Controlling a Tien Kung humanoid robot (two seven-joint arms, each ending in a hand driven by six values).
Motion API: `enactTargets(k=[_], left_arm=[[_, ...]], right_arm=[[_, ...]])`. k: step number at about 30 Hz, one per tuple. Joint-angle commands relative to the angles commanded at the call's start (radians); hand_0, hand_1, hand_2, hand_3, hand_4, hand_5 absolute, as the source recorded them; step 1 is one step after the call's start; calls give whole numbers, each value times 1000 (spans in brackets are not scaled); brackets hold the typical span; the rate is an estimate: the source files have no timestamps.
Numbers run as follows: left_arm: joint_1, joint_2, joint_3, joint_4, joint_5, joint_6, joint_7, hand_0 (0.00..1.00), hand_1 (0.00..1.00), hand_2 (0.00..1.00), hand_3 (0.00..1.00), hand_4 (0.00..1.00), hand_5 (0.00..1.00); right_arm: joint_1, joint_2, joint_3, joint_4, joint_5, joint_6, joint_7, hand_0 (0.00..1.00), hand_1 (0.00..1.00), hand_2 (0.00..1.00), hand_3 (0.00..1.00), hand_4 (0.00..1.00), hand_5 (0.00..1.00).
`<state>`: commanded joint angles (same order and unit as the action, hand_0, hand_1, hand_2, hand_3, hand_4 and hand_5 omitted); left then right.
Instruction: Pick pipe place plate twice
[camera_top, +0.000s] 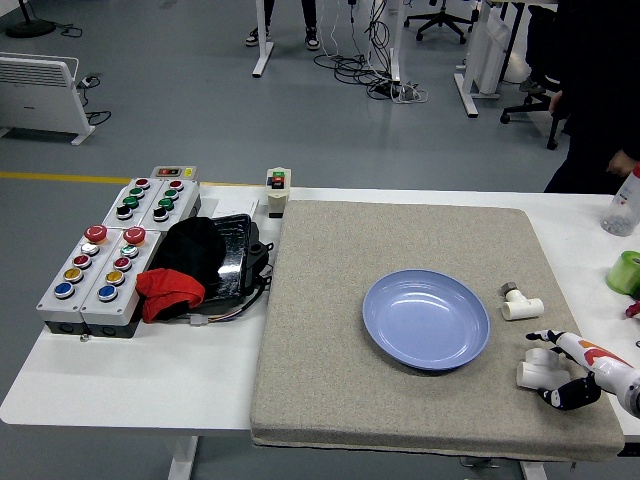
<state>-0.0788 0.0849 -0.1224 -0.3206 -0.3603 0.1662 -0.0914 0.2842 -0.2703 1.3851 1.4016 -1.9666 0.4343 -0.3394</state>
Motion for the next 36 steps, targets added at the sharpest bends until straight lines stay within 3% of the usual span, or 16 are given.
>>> enactTargets(k=[3, 4, 9, 10, 17, 21, 22, 27, 28, 33, 34, 36], left_arm=[[-1, 0, -1, 0, 0, 0, 0, 697, 685, 712, 660, 343, 998], [-1, 0, -1, 0, 0, 0, 0, 697, 685, 712, 660, 343, 998], [-1, 0, -2, 0, 0, 0, 1, 697, 685, 712, 660, 343, 998], [-1, 0, -1, 0, 0, 0, 1, 697, 685, 711, 660, 344, 998], [1, 0, -1, 0, -3, 0, 1, 697, 685, 711, 659, 344, 998], [5, 0, 1, -1, -3, 1, 1, 697, 685, 711, 659, 344, 998], [5, 0, 1, -1, -4, 1, 1, 697, 684, 710, 658, 344, 998], [8, -2, -1, -1, -4, 3, 1, 697, 684, 710, 658, 344, 998], [9, -1, -1, -1, -4, 3, 1, 697, 683, 710, 658, 344, 998], [10, -1, -1, -1, -4, 3, 0, 697, 683, 710, 658, 344, 998], [11, 0, 0, -1, -5, 3, 0, 697, 683, 710, 658, 344, 998], [12, 0, 1, 0, -6, 3, 1, 697, 683, 710, 658, 344, 998]], right_arm=[[4, 0, -9, -6, -4, -20, 11, 595, 622, 604, 709, 581, 2], [5, 0, -11, -5, -2, -30, 15, 426, 507, 525, 607, 475, 2], [16, 2, -19, 15, 14, -93, 43, 426, 507, 525, 607, 475, 2], [19, 3, -22, 19, 15, -102, 47, 314, 410, 469, 542, 330, 2], [78, 32, -85, 53, 8, -176, 80, 327, 416, 472, 542, 312, 2], [150, 83, -175, 6, -9, -202, 77, 327, 416, 472, 542, 312, 2], [165, 95, -195, -10, -9, -208, 79, 486, 575, 546, 571, 367, 2], [216, 142, -265, -98, -45, -208, 92, 486, 575, 546, 571, 367, 2], [227, 149, -281, -124, -56, -221, 100, 850, 819, 841, 760, 542, 36], [244, 158, -302, -170, -91, -226, 107, 850, 819, 841, 760, 542, 36], [247, 158, -302, -174, -85, -224, 108, 998, 953, 998, 998, 781, 202], [250, 158, -300, -178, -55, -225, 107, 998, 953, 998, 998, 781, 202]])
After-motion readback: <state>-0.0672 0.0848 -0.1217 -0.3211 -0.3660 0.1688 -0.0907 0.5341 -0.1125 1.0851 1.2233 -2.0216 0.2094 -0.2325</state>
